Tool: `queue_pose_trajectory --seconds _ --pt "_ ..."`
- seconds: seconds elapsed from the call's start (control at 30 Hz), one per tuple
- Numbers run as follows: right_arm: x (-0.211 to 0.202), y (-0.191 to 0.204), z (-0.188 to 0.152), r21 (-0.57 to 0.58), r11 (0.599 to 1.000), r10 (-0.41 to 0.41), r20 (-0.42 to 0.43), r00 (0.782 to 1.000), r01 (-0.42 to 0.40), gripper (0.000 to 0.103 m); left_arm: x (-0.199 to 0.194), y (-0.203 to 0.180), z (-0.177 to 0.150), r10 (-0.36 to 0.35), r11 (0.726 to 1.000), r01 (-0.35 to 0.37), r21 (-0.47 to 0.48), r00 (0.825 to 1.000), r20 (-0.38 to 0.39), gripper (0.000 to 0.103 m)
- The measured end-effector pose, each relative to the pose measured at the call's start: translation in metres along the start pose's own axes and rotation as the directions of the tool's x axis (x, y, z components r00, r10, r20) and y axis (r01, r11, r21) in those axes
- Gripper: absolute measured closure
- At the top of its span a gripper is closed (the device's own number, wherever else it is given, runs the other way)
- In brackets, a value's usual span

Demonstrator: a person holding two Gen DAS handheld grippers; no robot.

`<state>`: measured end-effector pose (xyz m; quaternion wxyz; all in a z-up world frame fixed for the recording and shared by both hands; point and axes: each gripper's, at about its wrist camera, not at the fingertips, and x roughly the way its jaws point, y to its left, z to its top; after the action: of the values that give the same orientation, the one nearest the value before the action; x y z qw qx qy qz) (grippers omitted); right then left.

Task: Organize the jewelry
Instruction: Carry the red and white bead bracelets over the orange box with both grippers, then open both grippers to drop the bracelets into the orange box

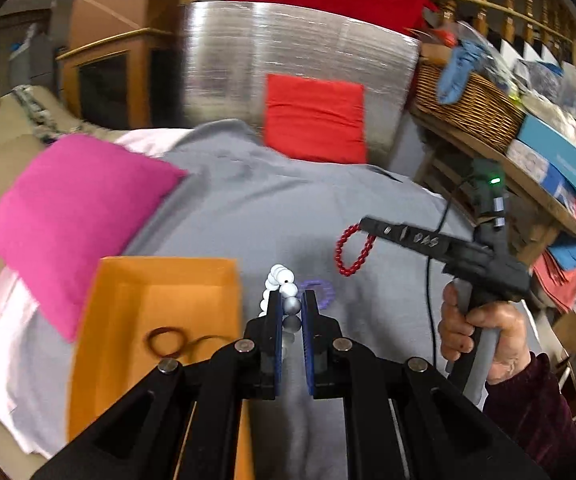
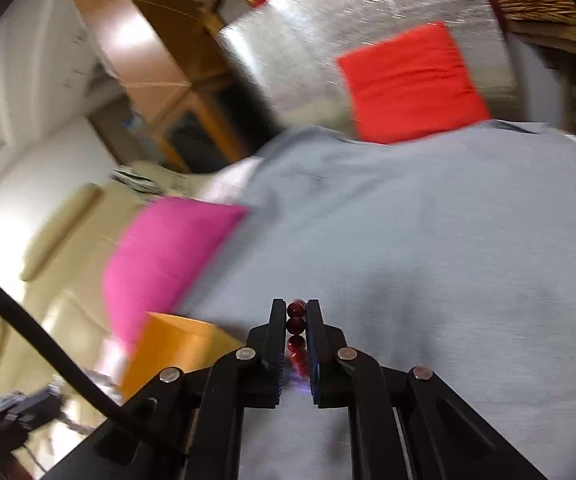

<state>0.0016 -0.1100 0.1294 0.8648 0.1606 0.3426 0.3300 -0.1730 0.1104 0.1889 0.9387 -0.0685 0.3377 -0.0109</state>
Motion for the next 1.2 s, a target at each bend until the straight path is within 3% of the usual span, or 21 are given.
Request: queue_pose_trajectory --seconds 0.17,0.4,0.53,0.77,1.2 --pt "0.021 0.067 -0.010 -0.081 0.985 0.157 0.013 0.988 -0.155 0.092 -0.006 0.046 -0.016 0.094 0.994 -0.096 -0.056 0.995 -0.026 0.094" --pt "0.076 0.110 -0.028 -0.100 0.965 0.234 -0.093 0.968 -0.243 0.092 0.013 0.092 -0.038 0.166 0.978 -0.178 -0.108 0.980 -0.109 0.094" --pt "0.114 0.128 -0.037 -0.129 0.963 0.217 -0.160 0.963 -0.238 0.092 0.030 0.108 -0.047 0.170 0.975 -0.189 -0.120 0.973 -0.155 0.094" --pt "0.139 0.121 -0.055 -0.128 0.971 0.165 -0.236 0.958 -0.199 0.092 0.063 0.124 -0.059 0.196 0.965 -0.229 -0.128 0.954 -0.227 0.094" --pt "0.164 0.122 -0.052 -0.130 0.976 0.139 -0.257 0.956 -0.177 0.090 0.090 0.132 -0.069 0.238 0.951 -0.285 -0.117 0.921 -0.307 0.093"
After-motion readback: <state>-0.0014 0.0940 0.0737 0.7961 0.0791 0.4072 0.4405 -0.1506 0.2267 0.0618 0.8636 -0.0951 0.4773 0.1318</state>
